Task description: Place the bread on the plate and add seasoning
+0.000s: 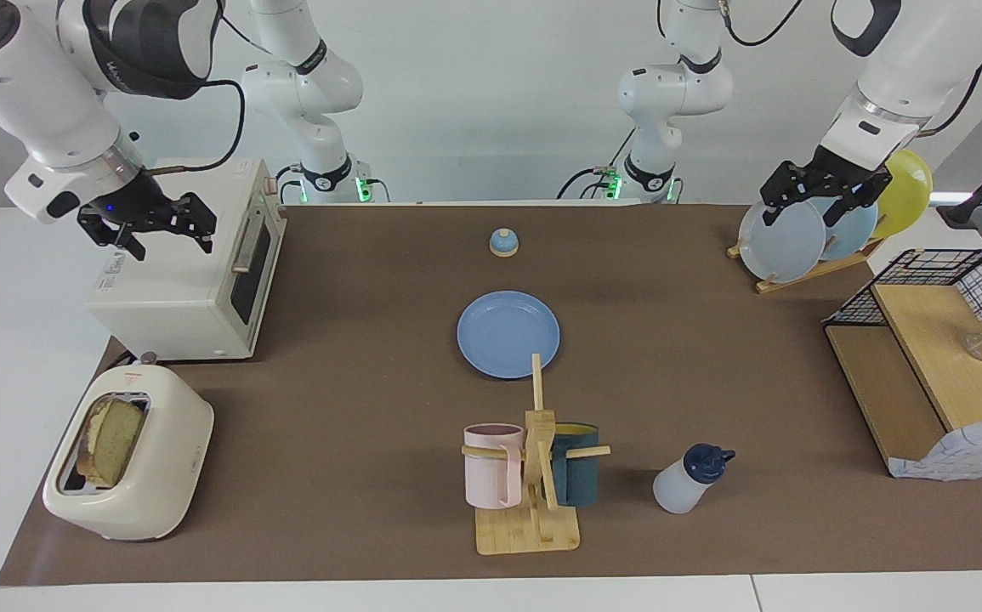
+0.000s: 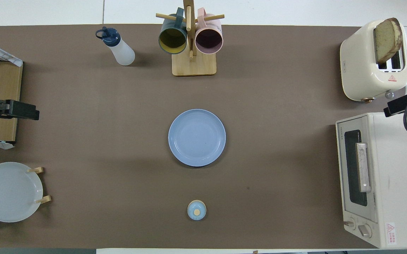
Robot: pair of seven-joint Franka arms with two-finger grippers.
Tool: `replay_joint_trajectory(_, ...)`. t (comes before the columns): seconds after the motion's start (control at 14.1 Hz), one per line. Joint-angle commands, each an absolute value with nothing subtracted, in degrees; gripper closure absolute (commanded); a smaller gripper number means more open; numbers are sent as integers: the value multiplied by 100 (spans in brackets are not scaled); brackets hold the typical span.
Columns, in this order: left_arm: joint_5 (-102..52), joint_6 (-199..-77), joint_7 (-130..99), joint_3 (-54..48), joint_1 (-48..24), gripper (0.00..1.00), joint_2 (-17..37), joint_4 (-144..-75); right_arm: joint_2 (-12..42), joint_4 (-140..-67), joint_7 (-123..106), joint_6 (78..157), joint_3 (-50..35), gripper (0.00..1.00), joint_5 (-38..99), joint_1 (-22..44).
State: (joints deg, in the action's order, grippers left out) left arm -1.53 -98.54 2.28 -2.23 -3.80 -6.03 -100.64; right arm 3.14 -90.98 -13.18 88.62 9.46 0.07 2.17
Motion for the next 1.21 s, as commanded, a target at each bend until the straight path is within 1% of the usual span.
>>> replay_joint_trajectory(0.0,-149,-11218,-87,-176,-781,0,-1308,-11439,193,-9193,-1266,9227,914,0,97,219)
replay_joint_trajectory(0.07,-149,-11728,-227,-184,-904,0,-1466,-11878,193,-9211,-1266,9420,914,0,114,194)
replay_joint_trajectory(0.14,-141,-12212,-342,-202,-1036,0,-1616,-12274,176,-9324,-1300,9848,914,0,114,202)
replay_joint_trajectory(0.21,-141,-12739,-369,-272,-1072,0,-1704,-12618,150,-9621,-1405,10522,914,0,88,237)
replay_joint_trajectory(0.28,-132,-13310,-387,-377,-1072,0,-1696,-12908,132,-9955,-1641,11521,914,0,105,159)
replay_joint_trajectory(0.35,-10,-13881,-500,-517,-1072,0,-1609,-13155,158,-10254,-1791,12314,914,0,105,167)
replay_joint_trajectory(0.43,235,-14391,-727,-579,-1072,0,-1469,-13340,254,-10335,-1836,12896,914,0,105,123)
replay_joint_trajectory(0.57,754,-15315,-1481,-711,-1072,0,-1110,-13605,683,-10292,-1758,13794,914,0,123,44)
replay_joint_trajectory(0.64,1017,-15754,-1772,-712,-1090,0,-829,-13658,833,-10283,-1767,14112,914,0,132,27)
replay_joint_trajectory(0.78,1213,-16650,-1942,-703,-1125,0,-214,-13658,940,-10248,-1810,14247,914,0,210,-105)
replay_joint_trajectory(0.92,1195,-17504,-1977,-686,-1038,0,305,-13632,1176,-10196,-1811,14474,914,0,543,-149)
replay_joint_trajectory(1.06,1108,-17815,-1960,-659,-1020,0,683,-13484,1396,-10108,-1846,14659,914,0,782,-176)
replay_joint_trajectory(1.13,1099,-17815,-1960,-650,-1020,0,851,-13282,1493,-9994,-1881,14678,914,6,791,-211)
